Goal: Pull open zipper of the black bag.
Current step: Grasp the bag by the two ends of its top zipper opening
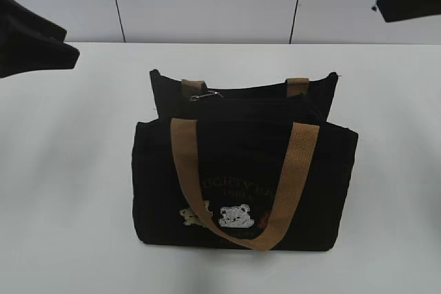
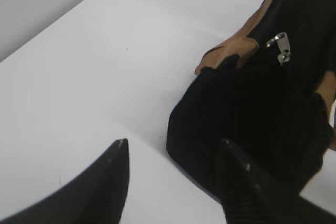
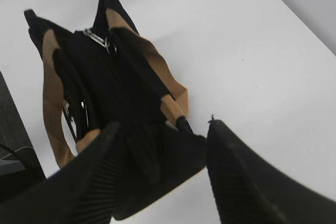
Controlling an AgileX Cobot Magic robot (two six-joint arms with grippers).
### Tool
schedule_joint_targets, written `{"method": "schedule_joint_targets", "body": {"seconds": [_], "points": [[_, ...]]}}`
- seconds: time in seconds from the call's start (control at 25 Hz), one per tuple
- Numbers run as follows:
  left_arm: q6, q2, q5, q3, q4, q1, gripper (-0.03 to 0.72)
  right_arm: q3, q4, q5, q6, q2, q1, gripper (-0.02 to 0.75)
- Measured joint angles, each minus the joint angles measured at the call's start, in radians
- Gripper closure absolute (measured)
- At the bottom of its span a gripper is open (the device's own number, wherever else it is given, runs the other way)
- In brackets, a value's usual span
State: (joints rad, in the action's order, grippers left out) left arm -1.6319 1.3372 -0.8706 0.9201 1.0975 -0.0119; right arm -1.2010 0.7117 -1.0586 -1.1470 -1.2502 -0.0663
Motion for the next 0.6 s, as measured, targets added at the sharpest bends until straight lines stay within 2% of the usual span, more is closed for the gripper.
{"method": "schedule_joint_targets", "body": {"seconds": [0.12,0.2,0.32,0.48,0.6], "points": [[-0.151,0.080,-0.023,0.043,0.070,0.000,0.286,-0.076,0.065,-0.037,-0.010,-0.079,-0.001,0.348],[-0.309,0.125,-0.064,0.057,0.118,0.000,0.289,-0.126,0.076,-0.063,-0.014,-0.130,-0.015,0.348],[-0.468,0.183,-0.119,0.063,0.189,0.000,0.291,-0.206,0.078,-0.078,-0.016,-0.205,-0.068,0.348],[-0.557,0.252,-0.159,0.069,0.236,0.000,0.295,-0.304,0.085,-0.083,-0.019,-0.285,-0.147,0.348],[-0.579,0.292,-0.188,0.098,0.245,-0.011,0.297,-0.359,0.088,-0.084,-0.021,-0.335,-0.197,0.348]]}}
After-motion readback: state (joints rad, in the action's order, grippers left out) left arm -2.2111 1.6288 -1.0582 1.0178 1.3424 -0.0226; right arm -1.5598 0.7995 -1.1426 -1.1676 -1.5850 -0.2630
